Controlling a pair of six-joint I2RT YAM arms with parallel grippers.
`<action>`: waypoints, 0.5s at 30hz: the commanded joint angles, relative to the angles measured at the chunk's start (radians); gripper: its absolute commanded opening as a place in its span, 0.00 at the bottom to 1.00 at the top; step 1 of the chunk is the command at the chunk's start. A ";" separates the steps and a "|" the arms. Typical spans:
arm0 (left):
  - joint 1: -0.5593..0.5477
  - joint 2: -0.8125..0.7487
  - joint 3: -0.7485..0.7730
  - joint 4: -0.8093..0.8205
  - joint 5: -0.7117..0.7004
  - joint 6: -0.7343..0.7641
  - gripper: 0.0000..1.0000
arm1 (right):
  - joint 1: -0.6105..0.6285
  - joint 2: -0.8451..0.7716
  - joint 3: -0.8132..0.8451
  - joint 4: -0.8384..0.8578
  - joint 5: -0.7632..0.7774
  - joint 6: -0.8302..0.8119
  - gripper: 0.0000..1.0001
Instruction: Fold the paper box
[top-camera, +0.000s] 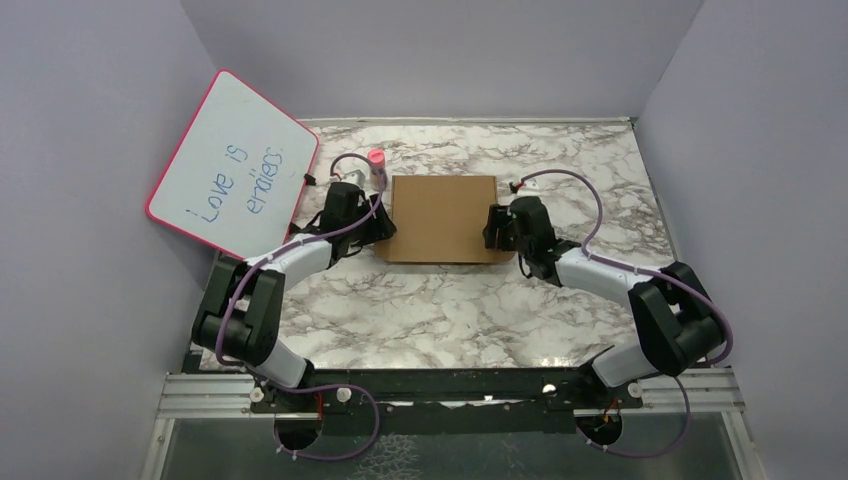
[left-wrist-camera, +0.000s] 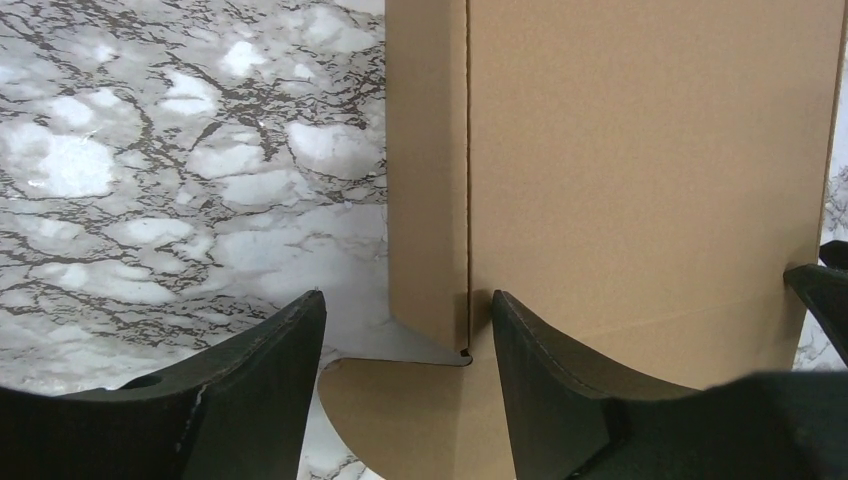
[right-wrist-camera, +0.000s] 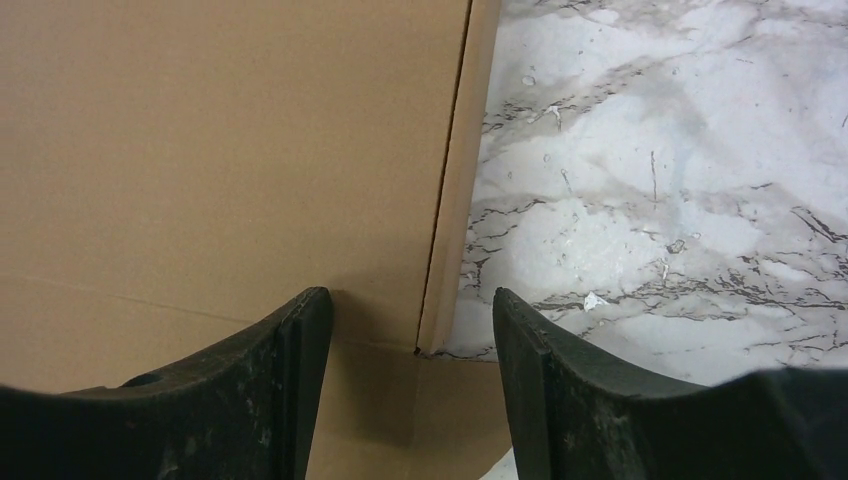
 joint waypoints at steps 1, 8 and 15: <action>-0.004 0.035 -0.012 0.040 0.015 -0.003 0.62 | -0.009 0.016 -0.014 0.011 -0.041 0.013 0.64; -0.007 -0.021 -0.006 0.037 -0.001 -0.006 0.60 | -0.034 -0.066 -0.001 0.006 -0.036 -0.005 0.63; -0.006 -0.089 -0.028 0.113 -0.010 -0.038 0.60 | -0.081 -0.074 0.000 0.038 -0.087 0.017 0.61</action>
